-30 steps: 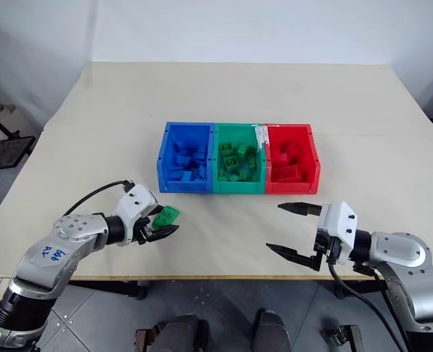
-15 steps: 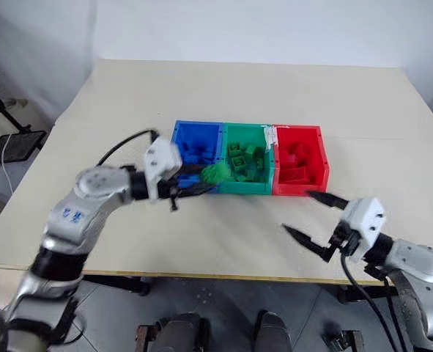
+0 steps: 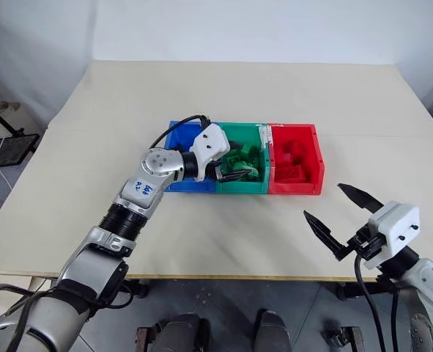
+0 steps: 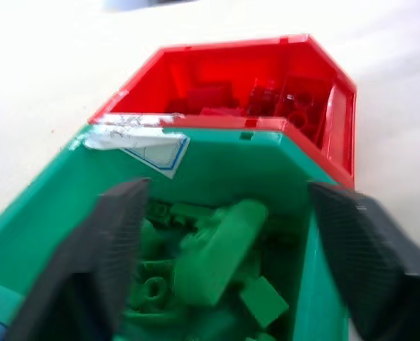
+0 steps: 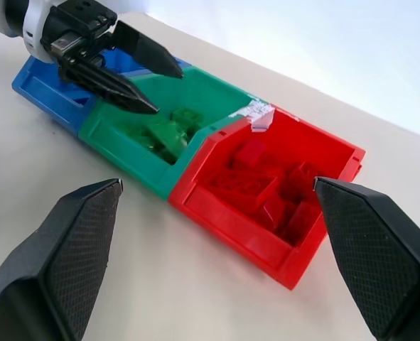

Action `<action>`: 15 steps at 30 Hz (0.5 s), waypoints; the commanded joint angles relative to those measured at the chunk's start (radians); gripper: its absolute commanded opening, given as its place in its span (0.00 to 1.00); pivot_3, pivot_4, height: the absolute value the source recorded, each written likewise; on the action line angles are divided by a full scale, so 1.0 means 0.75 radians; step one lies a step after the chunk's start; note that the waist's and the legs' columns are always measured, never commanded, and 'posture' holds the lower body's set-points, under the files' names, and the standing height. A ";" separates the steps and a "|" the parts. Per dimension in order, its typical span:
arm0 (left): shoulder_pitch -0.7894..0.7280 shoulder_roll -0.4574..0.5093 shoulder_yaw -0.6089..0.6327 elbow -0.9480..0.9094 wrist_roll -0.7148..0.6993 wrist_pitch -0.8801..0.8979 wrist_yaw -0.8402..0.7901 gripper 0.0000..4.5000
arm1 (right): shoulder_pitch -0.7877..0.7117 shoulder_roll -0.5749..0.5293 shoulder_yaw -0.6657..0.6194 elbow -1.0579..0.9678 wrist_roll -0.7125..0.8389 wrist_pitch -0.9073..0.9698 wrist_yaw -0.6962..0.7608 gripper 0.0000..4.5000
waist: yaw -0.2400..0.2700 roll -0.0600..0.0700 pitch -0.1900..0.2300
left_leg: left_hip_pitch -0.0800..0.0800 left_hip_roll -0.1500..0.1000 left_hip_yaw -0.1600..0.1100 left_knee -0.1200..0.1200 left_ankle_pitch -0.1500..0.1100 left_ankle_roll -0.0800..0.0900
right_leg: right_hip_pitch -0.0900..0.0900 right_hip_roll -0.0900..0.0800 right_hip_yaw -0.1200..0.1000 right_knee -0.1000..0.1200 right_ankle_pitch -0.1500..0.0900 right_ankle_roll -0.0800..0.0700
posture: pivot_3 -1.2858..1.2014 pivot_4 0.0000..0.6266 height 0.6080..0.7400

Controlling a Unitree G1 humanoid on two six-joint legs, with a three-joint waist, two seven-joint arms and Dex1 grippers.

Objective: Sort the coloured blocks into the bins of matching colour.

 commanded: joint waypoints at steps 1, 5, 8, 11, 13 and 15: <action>0.097 0.116 0.100 -0.225 -0.103 0.005 -0.117 1.00 | -0.037 -0.040 0.025 0.018 0.001 -0.032 0.058 1.00 | -0.010 0.000 0.000 | 0.000 0.000 0.000 0.000 0.000 0.000 | 0.000 0.000 0.000 0.000 0.000 0.000 | 0.52 0.24 1.00; 0.317 0.329 0.257 -0.421 -0.257 -0.037 -0.312 1.00 | -0.094 -0.112 0.070 0.124 0.005 -0.050 0.192 1.00 | -0.027 0.000 0.000 | 0.001 0.002 0.000 -0.001 0.000 0.000 | 0.000 0.000 0.000 0.001 0.000 0.000 | 0.52 0.24 1.00; 0.512 0.526 0.404 -0.455 -0.344 -0.077 -0.459 1.00 | -0.138 -0.186 0.105 0.227 0.001 -0.072 0.322 1.00 | -0.027 0.000 0.000 | 0.001 0.002 -0.001 0.000 0.000 0.000 | 0.000 0.000 -0.001 0.001 0.000 0.000 | 0.52 0.24 1.00; 0.683 0.683 0.521 -0.425 -0.376 -0.077 -0.528 1.00 | -0.187 -0.236 0.130 0.323 -0.004 -0.105 0.423 1.00 | -0.021 0.000 0.000 | 0.001 0.003 -0.001 0.000 -0.001 0.000 | 0.000 0.000 -0.001 0.000 0.000 0.000 | 0.52 0.24 1.00; 0.781 0.745 0.596 -0.355 -0.368 -0.121 -0.536 1.00 | -0.213 -0.259 0.140 0.375 -0.009 -0.127 0.474 1.00 | -0.009 0.000 0.000 | 0.001 0.002 -0.002 0.001 -0.001 0.000 | 0.001 0.000 -0.001 0.000 0.000 0.000 | 0.52 0.24 1.00; 0.880 0.780 0.656 -0.343 -0.366 -0.161 -0.541 1.00 | -0.225 -0.274 0.131 0.414 -0.006 -0.145 0.513 1.00 | -0.006 0.000 0.000 | 0.001 0.002 -0.002 0.001 -0.001 0.000 | 0.001 -0.001 -0.001 0.000 0.000 0.000 | 0.52 0.24 1.00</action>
